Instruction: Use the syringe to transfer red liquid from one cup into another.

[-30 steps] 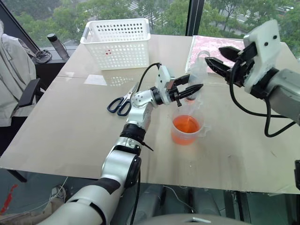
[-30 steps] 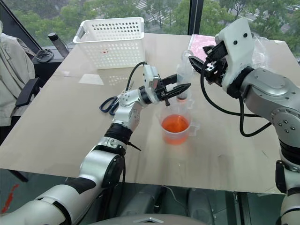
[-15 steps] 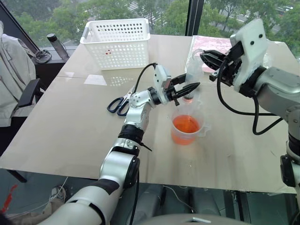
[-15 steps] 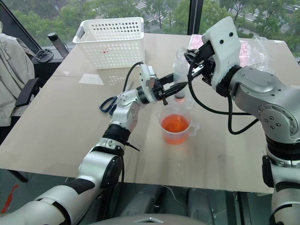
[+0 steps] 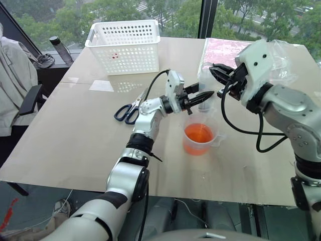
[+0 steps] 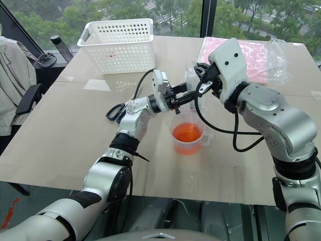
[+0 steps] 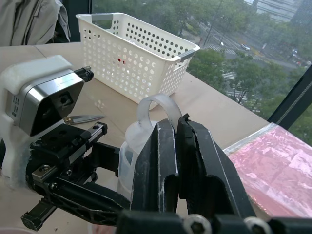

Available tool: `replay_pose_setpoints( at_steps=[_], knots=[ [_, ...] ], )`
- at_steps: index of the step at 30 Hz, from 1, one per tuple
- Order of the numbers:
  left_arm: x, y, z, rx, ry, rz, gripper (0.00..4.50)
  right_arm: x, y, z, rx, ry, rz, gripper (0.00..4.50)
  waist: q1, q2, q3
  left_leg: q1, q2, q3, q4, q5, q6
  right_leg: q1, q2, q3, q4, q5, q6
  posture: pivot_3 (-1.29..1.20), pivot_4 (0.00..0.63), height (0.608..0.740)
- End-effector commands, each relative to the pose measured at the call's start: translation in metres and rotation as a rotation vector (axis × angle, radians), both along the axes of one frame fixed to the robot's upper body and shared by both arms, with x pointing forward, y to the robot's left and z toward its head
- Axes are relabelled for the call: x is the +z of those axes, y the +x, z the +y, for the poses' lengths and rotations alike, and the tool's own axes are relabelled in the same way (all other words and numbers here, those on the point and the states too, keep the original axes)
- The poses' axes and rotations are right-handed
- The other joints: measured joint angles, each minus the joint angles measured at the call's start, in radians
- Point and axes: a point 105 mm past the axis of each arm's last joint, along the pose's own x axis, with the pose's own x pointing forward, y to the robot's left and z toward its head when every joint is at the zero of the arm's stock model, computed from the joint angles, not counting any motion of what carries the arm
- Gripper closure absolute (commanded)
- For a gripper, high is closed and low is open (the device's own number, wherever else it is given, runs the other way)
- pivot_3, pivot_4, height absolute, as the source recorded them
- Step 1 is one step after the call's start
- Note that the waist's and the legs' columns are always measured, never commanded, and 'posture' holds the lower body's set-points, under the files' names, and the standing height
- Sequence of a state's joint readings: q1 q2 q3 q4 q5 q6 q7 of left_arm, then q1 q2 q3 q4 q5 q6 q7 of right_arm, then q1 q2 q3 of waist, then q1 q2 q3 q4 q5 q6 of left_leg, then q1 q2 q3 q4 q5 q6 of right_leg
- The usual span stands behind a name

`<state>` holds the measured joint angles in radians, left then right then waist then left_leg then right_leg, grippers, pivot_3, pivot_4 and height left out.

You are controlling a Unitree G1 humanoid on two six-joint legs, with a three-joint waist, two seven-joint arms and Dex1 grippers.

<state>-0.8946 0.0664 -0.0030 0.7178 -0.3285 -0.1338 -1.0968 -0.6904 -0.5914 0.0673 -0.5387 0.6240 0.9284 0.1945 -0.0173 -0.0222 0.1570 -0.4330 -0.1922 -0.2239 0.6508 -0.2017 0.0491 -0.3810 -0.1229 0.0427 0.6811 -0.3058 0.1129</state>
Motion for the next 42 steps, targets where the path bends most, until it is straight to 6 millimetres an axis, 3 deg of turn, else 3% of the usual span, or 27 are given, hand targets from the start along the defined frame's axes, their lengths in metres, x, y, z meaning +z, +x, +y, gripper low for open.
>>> replay_pose_setpoints(
  at_steps=[1,7,13,14,17,20,23,30,34,36,38,42],
  knots=[
    [0.061,-0.002,0.004,0.02,-0.108,-0.179,3.1,-0.04,-0.008,0.013,0.103,-0.057,0.155,4.48,0.0,0.0,0.0,0.0,0.0,0.0,0.0,0.0,0.0,0.0,0.0,0.0,0.0,0.0,0.0,0.0,0.15,0.74],
    [0.066,0.001,0.008,0.038,-0.108,-0.184,3.1,-0.053,-0.012,0.013,0.123,-0.06,0.174,4.48,-0.001,0.0,0.0,0.0,0.0,0.0,0.0,0.0,0.0,0.0,0.0,0.0,0.0,0.0,0.0,0.0,0.15,0.74],
    [0.071,-0.001,0.011,0.025,-0.107,-0.185,3.1,-0.023,-0.01,0.005,0.13,0.056,0.064,4.48,0.0,0.0,0.0,0.0,0.0,0.0,0.0,0.0,0.0,0.0,0.0,0.0,0.0,0.0,0.0,0.0,0.15,0.74],
    [0.074,-0.002,0.011,0.022,-0.11,-0.187,3.1,-0.022,-0.011,0.001,0.133,0.045,0.058,3.82,0.0,0.0,0.0,0.0,0.0,0.0,0.0,0.0,0.0,0.0,0.0,0.0,0.0,0.0,0.0,0.0,0.15,0.74],
    [0.086,-0.003,0.013,0.02,-0.132,-0.187,3.1,-0.018,-0.024,-0.011,0.173,0.03,0.027,2.59,-0.002,0.0,0.0,0.0,0.0,0.0,0.0,0.0,0.0,0.0,0.0,0.0,0.0,0.0,0.0,0.0,0.15,0.74],
    [0.096,-0.001,0.016,0.039,-0.158,-0.183,3.1,-0.018,-0.044,-0.021,0.252,0.024,0.038,1.09,0.005,0.0,0.0,-0.001,0.0,-0.001,0.0,0.0,0.0,0.0,0.0,-0.001,-0.001,0.0,0.0,0.0,0.15,0.74],
    [0.104,0.001,0.015,0.054,-0.176,-0.161,3.1,-0.028,-0.067,-0.034,0.31,-0.029,0.056,0.04,0.007,0.0,0.0,0.0,-0.001,-0.001,0.0,0.0,0.0,0.001,-0.001,-0.002,-0.002,0.0,0.0,0.0,0.15,0.74],
    [0.114,0.0,0.013,0.058,-0.17,-0.078,3.1,-0.031,-0.092,-0.08,0.192,-0.061,0.042,0.04,0.002,0.0,0.0,0.001,0.0,0.0,0.0,0.0,0.0,0.001,0.0,-0.001,0.0,0.0,0.0,0.0,0.15,0.74],
    [0.126,0.007,0.021,0.102,-0.172,0.056,3.1,-0.027,-0.106,-0.091,0.15,-0.05,0.036,0.04,0.005,0.0,0.0,0.002,0.0,0.001,0.001,0.0,0.0,0.001,0.0,0.0,0.0,0.0,0.0,0.0,0.15,0.74],
    [0.128,0.022,0.034,0.178,-0.132,0.265,3.1,-0.028,-0.115,-0.094,0.141,-0.05,0.048,0.04,0.007,0.0,0.0,0.001,0.0,0.0,0.001,0.0,0.0,0.001,0.0,-0.001,0.001,0.0,0.0,0.0,0.15,0.74],
    [0.128,0.023,0.046,0.166,-0.08,0.437,3.1,-0.029,-0.12,-0.099,0.115,-0.05,0.06,0.04,0.002,0.0,0.0,0.001,0.0,-0.001,0.001,0.0,0.0,0.001,0.0,-0.002,0.001,0.0,0.0,0.0,0.15,0.74],
    [0.109,0.033,0.072,0.273,0.058,0.612,3.1,-0.03,-0.122,-0.101,0.092,-0.022,0.075,0.04,0.004,0.0,0.0,0.002,0.0,0.001,0.001,0.0,0.0,0.001,0.001,0.0,0.001,0.0,0.0,0.0,0.15,0.74]
  ],
)
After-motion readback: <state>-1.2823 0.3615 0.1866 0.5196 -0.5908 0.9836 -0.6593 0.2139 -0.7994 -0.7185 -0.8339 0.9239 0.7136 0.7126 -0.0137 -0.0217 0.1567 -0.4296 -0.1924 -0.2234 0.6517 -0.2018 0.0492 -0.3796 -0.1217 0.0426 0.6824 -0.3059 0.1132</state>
